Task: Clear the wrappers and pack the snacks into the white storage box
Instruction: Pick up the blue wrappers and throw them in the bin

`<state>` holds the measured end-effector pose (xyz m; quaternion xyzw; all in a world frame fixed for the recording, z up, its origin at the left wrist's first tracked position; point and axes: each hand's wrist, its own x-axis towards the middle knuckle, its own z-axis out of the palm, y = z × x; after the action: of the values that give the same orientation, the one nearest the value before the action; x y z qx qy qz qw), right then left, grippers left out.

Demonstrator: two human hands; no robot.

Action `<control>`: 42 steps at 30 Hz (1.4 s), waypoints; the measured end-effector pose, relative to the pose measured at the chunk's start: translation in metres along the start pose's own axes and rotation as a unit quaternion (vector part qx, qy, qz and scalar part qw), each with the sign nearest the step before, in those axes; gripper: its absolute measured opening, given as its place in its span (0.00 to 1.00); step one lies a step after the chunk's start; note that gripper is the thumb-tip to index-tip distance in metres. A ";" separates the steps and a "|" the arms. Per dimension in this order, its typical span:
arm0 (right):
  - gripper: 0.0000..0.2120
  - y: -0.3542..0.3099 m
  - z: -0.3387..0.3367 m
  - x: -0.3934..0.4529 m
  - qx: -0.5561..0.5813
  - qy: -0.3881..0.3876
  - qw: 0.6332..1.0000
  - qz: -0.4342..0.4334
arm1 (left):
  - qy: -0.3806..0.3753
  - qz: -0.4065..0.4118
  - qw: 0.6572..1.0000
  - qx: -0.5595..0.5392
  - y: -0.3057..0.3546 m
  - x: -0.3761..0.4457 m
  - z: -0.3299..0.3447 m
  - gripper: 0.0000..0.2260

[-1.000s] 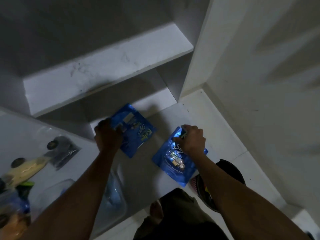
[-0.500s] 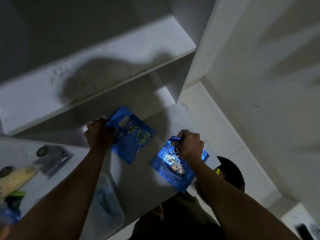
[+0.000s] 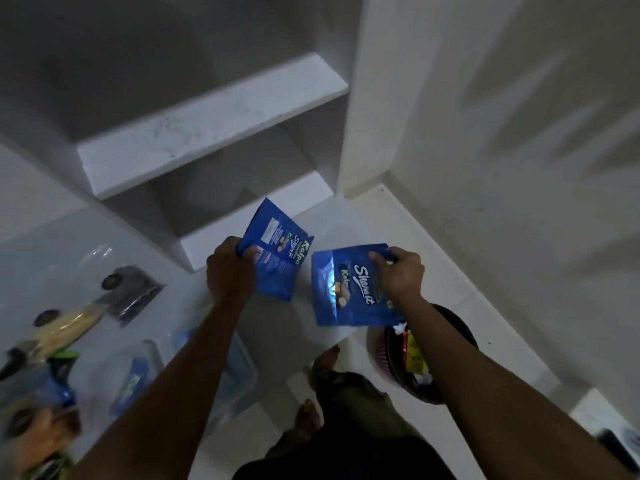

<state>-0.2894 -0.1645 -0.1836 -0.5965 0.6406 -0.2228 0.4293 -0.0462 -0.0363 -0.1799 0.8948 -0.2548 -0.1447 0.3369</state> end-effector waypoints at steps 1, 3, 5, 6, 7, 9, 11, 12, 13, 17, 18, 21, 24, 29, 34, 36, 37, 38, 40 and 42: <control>0.08 0.001 -0.012 -0.006 0.014 0.024 1.000 -0.007 | 0.002 0.018 1.000 -0.021 0.008 -0.011 0.002 0.10; 0.13 0.008 -0.036 -0.016 0.023 0.083 0.996 -0.019 | -0.010 0.071 0.997 -0.039 0.027 -0.030 0.010 0.12; 0.16 0.015 -0.063 -0.024 0.044 0.148 0.988 -0.018 | -0.030 0.106 0.993 -0.049 0.051 -0.047 0.021 0.11; 0.17 0.019 -0.076 -0.027 0.067 0.178 0.982 -0.017 | -0.038 0.114 0.991 -0.059 0.064 -0.056 0.028 0.10; 0.18 0.023 -0.090 -0.030 0.088 0.206 0.974 -0.013 | -0.046 0.122 0.989 -0.070 0.077 -0.065 0.035 0.10; 0.18 0.031 -0.119 -0.035 0.109 0.257 0.960 -0.010 | -0.061 0.143 0.984 -0.084 0.105 -0.086 0.052 0.10; 0.16 0.042 -0.148 -0.038 0.126 0.298 0.946 0.006 | -0.081 0.161 0.979 -0.094 0.130 -0.109 0.071 0.10; 0.15 0.047 -0.162 -0.040 0.133 0.314 0.940 0.016 | -0.093 0.168 0.977 -0.096 0.140 -0.121 0.082 0.11; 0.13 0.052 -0.175 -0.041 0.136 0.328 0.935 0.026 | -0.101 0.178 0.974 -0.098 0.150 -0.132 0.093 0.11; 0.15 0.089 -0.209 -0.039 0.143 0.361 0.919 0.070 | -0.139 0.180 0.969 -0.094 0.176 -0.177 0.141 0.12; 0.16 0.101 -0.215 -0.037 0.143 0.365 0.916 0.081 | -0.144 0.177 0.970 -0.089 0.180 -0.189 0.154 0.12; 0.19 0.134 -0.229 -0.035 0.132 0.365 0.914 0.115 | -0.154 0.177 0.968 -0.084 0.184 -0.221 0.192 0.14; 0.17 0.168 -0.233 -0.027 0.127 0.348 0.917 0.145 | -0.186 0.140 0.972 -0.042 0.185 -0.245 0.228 0.13; 0.15 0.221 -0.233 -0.002 0.115 0.299 0.924 0.210 | -0.212 0.079 0.974 -0.002 0.180 -0.269 0.281 0.12; 0.10 0.245 -0.229 0.017 0.103 0.254 0.938 0.214 | -0.232 0.061 0.970 0.034 0.183 -0.278 0.317 0.14; 0.17 0.247 -0.229 0.020 0.115 0.227 0.941 0.224 | -0.246 0.052 0.967 0.053 0.182 -0.277 0.325 0.18; 0.20 0.248 -0.229 0.021 0.119 0.216 0.942 0.228 | -0.253 0.046 0.965 0.059 0.180 -0.276 0.327 0.21; 0.21 0.249 -0.230 0.021 0.118 0.208 0.943 0.229 | -0.259 0.041 0.963 0.062 0.179 -0.275 0.327 0.23; 0.22 0.247 -0.233 0.020 0.105 0.194 0.949 0.227 | -0.258 0.034 0.964 0.061 0.178 -0.274 0.324 0.25; 0.22 0.243 -0.235 0.020 0.096 0.176 0.954 0.221 | -0.248 0.031 0.966 0.061 0.182 -0.275 0.315 0.24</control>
<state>-0.6192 -0.1912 -0.2583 -0.3472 0.7971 -0.2844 0.4039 -0.4749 -0.1680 -0.2636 0.8414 -0.3664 -0.3357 0.2125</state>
